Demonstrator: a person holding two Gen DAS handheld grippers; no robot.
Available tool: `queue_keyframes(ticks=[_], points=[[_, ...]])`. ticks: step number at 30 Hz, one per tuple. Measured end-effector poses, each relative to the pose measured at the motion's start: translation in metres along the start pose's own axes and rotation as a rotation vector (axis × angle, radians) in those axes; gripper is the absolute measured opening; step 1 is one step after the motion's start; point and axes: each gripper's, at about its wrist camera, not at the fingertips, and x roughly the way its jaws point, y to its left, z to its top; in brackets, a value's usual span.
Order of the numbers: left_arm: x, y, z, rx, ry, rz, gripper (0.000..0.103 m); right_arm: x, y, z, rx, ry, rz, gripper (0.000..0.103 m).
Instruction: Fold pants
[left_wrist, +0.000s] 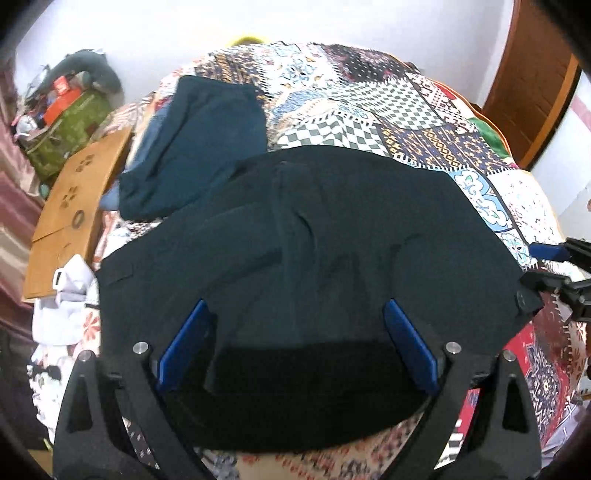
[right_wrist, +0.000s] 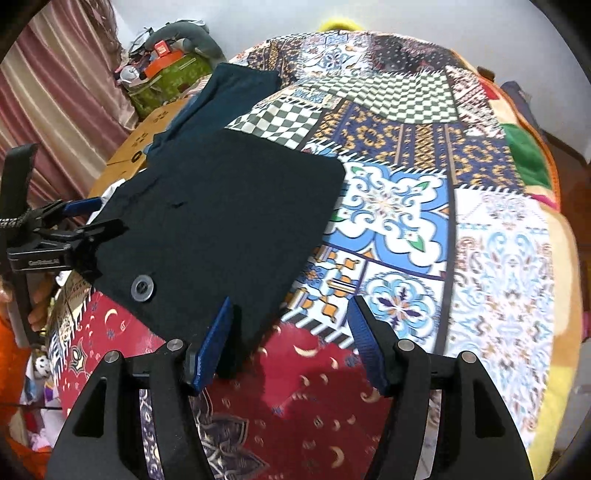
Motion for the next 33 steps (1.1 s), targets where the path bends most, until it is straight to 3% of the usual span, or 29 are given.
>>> queue_keyframes(ticks=[8,16,20,24,33], points=[[-0.04,0.026,-0.017,-0.047,-0.082,0.084,0.096,-0.027,0.017,0.016,-0.003,-0.104,-0.023,0.06],[-0.075,0.101,-0.032,-0.294,-0.143,0.063,0.097,-0.035,0.063,0.043,-0.094,-0.202,-0.001,0.06],[-0.069,0.146,-0.05,-0.448,-0.099,0.026,0.097,-0.018,0.086,0.055,-0.119,-0.205,0.037,0.061],[-0.051,0.175,-0.075,-0.541,-0.016,-0.022,0.096,0.011,0.106,0.06,-0.149,-0.16,0.058,0.061],[-0.005,0.198,-0.123,-0.721,0.127,-0.202,0.096,0.059,0.129,0.049,-0.229,-0.025,0.019,0.061]])
